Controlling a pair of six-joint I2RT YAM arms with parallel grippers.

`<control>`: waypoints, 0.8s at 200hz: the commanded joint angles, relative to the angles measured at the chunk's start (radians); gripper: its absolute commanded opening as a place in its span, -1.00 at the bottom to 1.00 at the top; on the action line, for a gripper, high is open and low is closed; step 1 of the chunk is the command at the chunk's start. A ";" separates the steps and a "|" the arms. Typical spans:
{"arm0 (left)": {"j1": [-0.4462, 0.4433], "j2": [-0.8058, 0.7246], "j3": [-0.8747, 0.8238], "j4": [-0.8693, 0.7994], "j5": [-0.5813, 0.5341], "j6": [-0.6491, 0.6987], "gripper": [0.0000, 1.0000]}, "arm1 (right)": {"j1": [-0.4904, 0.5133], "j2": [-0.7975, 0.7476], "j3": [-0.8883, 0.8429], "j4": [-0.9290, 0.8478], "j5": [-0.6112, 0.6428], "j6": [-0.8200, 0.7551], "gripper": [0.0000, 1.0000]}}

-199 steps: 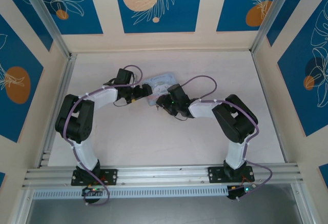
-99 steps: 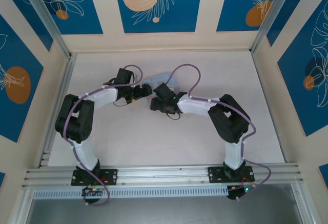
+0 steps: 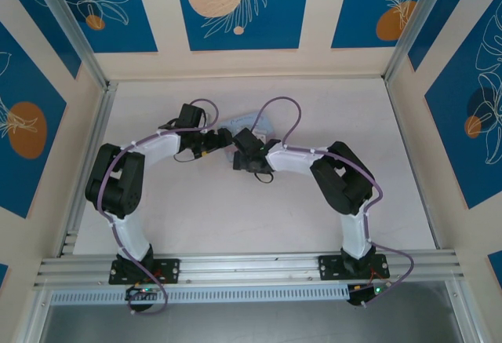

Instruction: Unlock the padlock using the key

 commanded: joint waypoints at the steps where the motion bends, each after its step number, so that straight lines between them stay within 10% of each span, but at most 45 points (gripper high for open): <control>1: 0.000 0.053 -0.011 -0.108 -0.007 0.028 0.82 | -0.046 0.035 0.002 -0.065 0.038 0.008 0.48; 160: 0.001 0.059 0.020 -0.120 -0.020 0.036 0.83 | -0.215 -0.354 -0.331 0.135 -0.114 0.088 0.43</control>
